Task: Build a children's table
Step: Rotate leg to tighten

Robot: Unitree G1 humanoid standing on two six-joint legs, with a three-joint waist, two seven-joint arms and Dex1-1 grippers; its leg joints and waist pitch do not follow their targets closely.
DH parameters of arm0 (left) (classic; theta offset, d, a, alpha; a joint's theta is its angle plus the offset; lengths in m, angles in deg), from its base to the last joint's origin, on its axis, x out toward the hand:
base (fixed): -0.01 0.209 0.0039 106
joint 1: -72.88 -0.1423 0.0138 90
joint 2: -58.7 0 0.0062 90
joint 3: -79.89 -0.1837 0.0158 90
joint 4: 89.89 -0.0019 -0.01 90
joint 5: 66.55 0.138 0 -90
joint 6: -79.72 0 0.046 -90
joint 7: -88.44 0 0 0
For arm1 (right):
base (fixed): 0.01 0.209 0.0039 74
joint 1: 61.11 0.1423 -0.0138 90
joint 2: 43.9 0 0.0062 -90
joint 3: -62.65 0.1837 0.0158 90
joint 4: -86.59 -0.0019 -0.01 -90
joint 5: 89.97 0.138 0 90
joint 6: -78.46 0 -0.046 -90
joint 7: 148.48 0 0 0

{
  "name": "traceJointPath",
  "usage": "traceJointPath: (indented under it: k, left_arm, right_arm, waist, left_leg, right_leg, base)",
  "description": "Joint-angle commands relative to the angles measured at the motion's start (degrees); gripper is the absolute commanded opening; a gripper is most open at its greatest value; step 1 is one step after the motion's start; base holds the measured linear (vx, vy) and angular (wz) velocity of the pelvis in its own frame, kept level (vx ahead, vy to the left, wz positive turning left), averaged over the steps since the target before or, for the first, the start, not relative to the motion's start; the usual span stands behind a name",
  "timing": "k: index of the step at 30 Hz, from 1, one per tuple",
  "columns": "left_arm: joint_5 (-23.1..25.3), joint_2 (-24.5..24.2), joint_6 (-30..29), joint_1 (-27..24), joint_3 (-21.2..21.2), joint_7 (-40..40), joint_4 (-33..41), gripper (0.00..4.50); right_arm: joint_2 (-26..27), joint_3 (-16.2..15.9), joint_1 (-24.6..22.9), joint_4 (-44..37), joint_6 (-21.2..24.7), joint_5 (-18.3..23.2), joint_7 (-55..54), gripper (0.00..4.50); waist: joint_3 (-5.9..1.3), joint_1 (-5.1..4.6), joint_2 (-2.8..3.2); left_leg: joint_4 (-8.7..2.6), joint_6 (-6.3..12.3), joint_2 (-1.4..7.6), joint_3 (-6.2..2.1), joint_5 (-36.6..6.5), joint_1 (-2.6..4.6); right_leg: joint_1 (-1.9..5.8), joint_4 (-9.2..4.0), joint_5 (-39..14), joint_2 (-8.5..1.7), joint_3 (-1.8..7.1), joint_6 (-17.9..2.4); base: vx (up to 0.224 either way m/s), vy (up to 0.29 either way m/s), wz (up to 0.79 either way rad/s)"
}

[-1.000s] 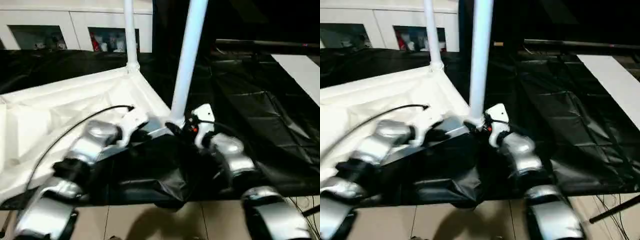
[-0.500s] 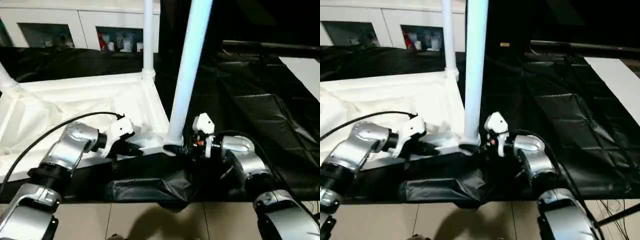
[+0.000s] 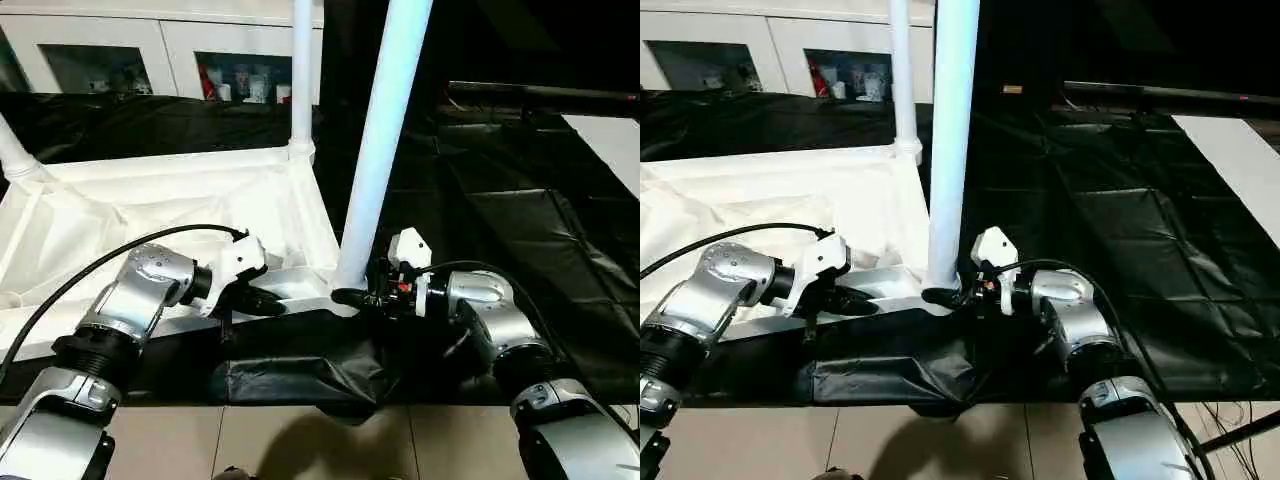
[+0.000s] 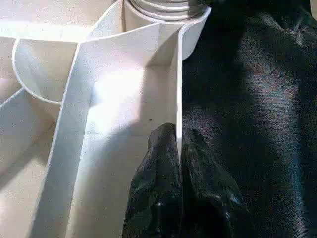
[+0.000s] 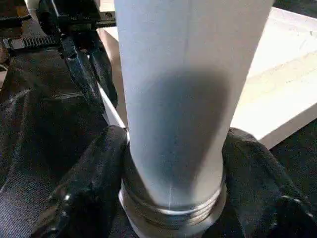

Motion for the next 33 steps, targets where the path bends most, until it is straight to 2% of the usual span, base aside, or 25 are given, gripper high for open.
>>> traceJointPath:
  k: [1, 6, 8, 10, 11, 12, 13, 15, 16, 17, 18, 19, 20, 21, 23, 25, 27, 29, 31, 33]
  left_arm:
    - [-0.61, 0.02, 0.33, 0.52, -0.34, -0.95, 0.5, 0.0]
    - [-0.57, 0.24, 0.12, 0.42, -0.35, -0.69, 0.51, 0.0]
    - [0.0, 1.0, -0.61, 0.49, -0.26, 1.34, 0.08, 0.0]
    - [0.55, 1.61, -0.74, 0.74, -0.15, 3.13, -0.65, 0.0]
    - [1.76, 3.78, -1.28, 1.89, 0.58, 8.83, -3.31, 0.0]
    - [2.4, 5.36, -1.81, 2.84, 1.15, 12.78, -5.12, 0.0]
    - [2.79, 6.87, -2.5, 3.77, 1.71, 16.21, -6.81, 0.0]
    - [3.36, 9.06, -3.03, 5.14, 2.31, 20.92, -9.12, 0.0]
    - [3.42, 10.72, -3.54, 6.19, 2.93, 24.23, -10.71, 0.0]
    - [3.33, 12.89, -3.89, 7.45, 3.71, 28.18, -12.51, 0.0]
    - [3.33, 13.0, -3.91, 7.51, 3.75, 28.39, -12.61, 0.0]
    - [3.23, 14.55, -4.18, 8.4, 4.32, 31.17, -13.88, 0.0]
    - [3.46, 16.2, -3.81, 9.39, 4.56, 34.19, -15.35, 0.0]
    - [3.6, 17.28, -3.54, 10.01, 4.67, 36.14, -16.29, 0.0]
    - [3.72, 17.82, -3.37, 10.33, 4.68, 37.15, -16.79, 0.0]
    - [3.91, 18.49, -3.51, 10.67, 3.99, 36.17, -17.12, 0.0]
    - [4.18, 18.36, -3.3, 10.7, 3.4, 34.92, -17.06, 0.0]
    - [4.63, 17.53, -2.89, 10.45, 2.55, 32.45, -16.7, 0.0]
    - [4.86, 16.2, -2.55, 9.9, 2.02, 29.82, -16.02, 0.0]
    - [5.02, 15.07, -1.95, 9.47, 1.62, 27.96, -15.61, 0.0]
  right_arm:
    - [0.02, -0.16, -0.54, 0.57, 0.95, -0.35, 0.25, 2.59]
    - [0.3, -0.08, -0.75, 1.04, 1.08, -0.4, 0.01, 2.54]
    - [0.96, 0.27, -0.89, 2.42, 1.12, -0.87, -2.57, 2.52]
    - [1.43, 0.62, -0.77, 3.48, 0.72, -1.34, -5.15, 2.52]
    - [2.98, 2.12, -0.07, 6.25, 0.64, -2.04, -13.42, 2.52]
    - [4.0, 3.08, 0.34, 7.64, 0.67, -2.2, -18.31, 2.52]
    - [5.06, 4.24, 0.79, 8.84, 0.93, -1.94, -22.91, 2.52]
    - [6.68, 6.18, 1.54, 10.49, 1.84, -1.02, -29.24, 2.52]
    - [7.7, 7.07, 2.14, 11.61, 2.12, -0.99, -34.56, 2.52]
    - [9.03, 7.94, 2.9, 12.8, 2.36, -0.89, -40.21, 2.52]
    - [9.1, 7.98, 2.94, 12.86, 2.37, -0.88, -40.51, 2.52]
    - [10.04, 8.56, 3.48, 13.68, 2.49, -0.86, -44.47, 2.52]
    - [11.33, 9.22, 4.29, 14.59, 2.95, -0.48, -48.07, 2.52]
    - [12.28, 9.47, 4.86, 15.06, 3.13, -0.35, -49.54, 2.52]
    - [12.81, 9.56, 5.18, 15.29, 3.2, -0.31, -50.11, 2.52]
    - [13.62, 8.77, 5.7, 15.23, 2.68, -0.82, -47.68, 2.52]
    - [13.65, 8.53, 5.81, 14.87, 1.9, -0.88, -45.41, 2.52]
    - [12.79, 8.02, 5.73, 13.88, 0.57, -1.14, -41.06, 3.2]
    - [11.31, 7.41, 5.57, 12.99, -0.36, -1.57, -37.11, 3.24]
    - [10.16, 6.89, 5.51, 12.5, -0.66, -1.75, -34.49, 3.47]
  waist:
    - [-3.74, -0.01, 0.84]
    - [-3.73, 0.01, 0.92]
    - [-3.73, -0.06, 1.19]
    - [-3.59, -0.28, 1.08]
    - [-3.49, -0.44, 1.08]
    - [-3.37, -0.47, 1.34]
    - [-3.22, -0.62, 1.32]
    - [-3.09, -0.72, 1.23]
    - [-3.17, -0.77, 1.05]
    - [-3.18, -0.84, 1.26]
    - [-3.17, -0.88, 1.51]
    - [-3.28, -0.94, 1.2]
    - [-3.27, -0.82, 1.68]
    - [-3.3, -0.99, 1.62]
    - [-3.37, -0.76, 1.41]
    - [-3.48, -0.69, 1.6]
    - [-3.51, -0.67, 1.64]
    - [-3.5, -0.67, 1.66]
    - [-3.53, -0.71, 1.51]
    - [-3.48, -1.07, 1.53]
  left_leg:
    - [-3.83, 2.52, 0.62, 0.49, -11.73, 1.36]
    - [-3.86, 2.49, 0.65, 0.46, -11.99, 1.36]
    - [-3.87, 2.16, 0.64, 0.44, -12.06, 1.39]
    - [-4.0, 1.79, 0.62, 0.39, -13.1, 1.41]
    - [-4.09, 1.15, 0.53, 0.44, -14.34, 1.46]
    - [-4.22, 0.59, 0.46, 0.34, -15.38, 1.63]
    - [-4.44, -0.77, 0.46, 0.21, -18.21, 1.92]
    - [-4.57, -1.93, 0.37, 0.11, -20.73, 2.2]
    - [-4.64, -1.99, 0.33, -0.07, -20.78, 1.84]
    - [-4.69, -1.92, 0.26, -0.04, -19.87, 1.67]
    - [-4.56, -2.08, 0.22, 0.05, -19.69, 1.86]
    - [-4.52, -1.87, 0.1, 0.01, -19.54, 1.7]
    - [-4.54, -1.79, 0.07, -0.07, -19.39, 1.7]
    - [-4.42, -1.52, 0.0, 0.06, -19.32, 1.66]
    - [-4.31, -0.68, -0.07, 0.1, -18.62, 1.55]
    - [-4.26, 0.43, -0.06, 0.13, -17.07, 1.16]
    - [-4.23, 1.08, -0.01, 0.16, -16.25, 1.1]
    - [-4.29, 1.41, 0.0, 0.13, -15.94, 0.95]
    - [-4.28, 1.66, 0.01, 0.12, -15.94, 0.85]
    - [-4.44, 1.95, 0.03, -0.07, -15.83, 0.61]
  right_leg:
    - [2.75, -2.8, -0.18, -1.22, 0.51, -16.73]
    - [2.74, -2.79, -0.48, -1.24, 0.49, -16.77]
    - [2.68, -2.77, -0.28, -1.28, 0.54, -16.89]
    - [2.6, -2.96, -1.19, -1.32, 0.55, -16.79]
    - [2.45, -3.19, -3.36, -1.36, 0.67, -16.37]
    - [2.32, -3.39, -5.16, -1.37, 0.67, -16.05]
    - [2.16, -3.79, -9.63, -1.44, 0.72, -15.08]
    - [1.84, -4.43, -15.05, -1.51, 0.84, -13.38]
    - [2.11, -4.47, -16.1, -1.6, 0.8, -12.56]
    - [1.97, -4.54, -15.27, -1.48, 0.83, -12.17]
    - [1.68, -4.58, -14.9, -1.46, 0.93, -12.14]
    - [1.92, -4.58, -14.85, -1.43, 0.85, -12.05]
    - [1.93, -4.6, -14.94, -1.5, 0.81, -11.96]
    - [1.76, -4.72, -14.7, -1.39, 0.86, -11.81]
    - [1.96, -4.78, -14.17, -1.4, 0.79, -11.68]
    - [2.19, -4.73, -12.75, -1.47, 0.73, -11.49]
    - [2.25, -4.68, -11.79, -1.47, 0.69, -11.74]
    - [2.39, -4.63, -11.53, -1.46, 0.59, -11.94]
    - [2.5, -4.62, -11.65, -1.49, 0.53, -12.01]
    - [2.67, -4.58, -11.58, -1.54, 0.39, -12.29]
  base:
    - [0.0, 0.0, 0.0]
    - [0.0, 0.0, 0.0]
    - [0.0, 0.0, 0.0]
    - [0.0, 0.0, 0.0]
    - [0.0, 0.0, 0.0]
    - [0.0, 0.0, 0.0]
    - [0.0, 0.0, 0.0]
    - [0.0, 0.0, 0.0]
    - [0.0, 0.0, 0.0]
    - [0.0, 0.0, 0.0]
    - [0.0, 0.0, 0.0]
    - [0.0, 0.0, 0.0]
    - [0.0, 0.0, 0.0]
    - [0.0, 0.0, 0.0]
    - [0.0, 0.0, 0.0]
    - [0.0, 0.0, 0.0]
    - [0.0, 0.0, 0.0]
    - [0.0, 0.0, 0.0]
    - [0.0, 0.0, 0.0]
    - [0.0, 0.0, 0.0]
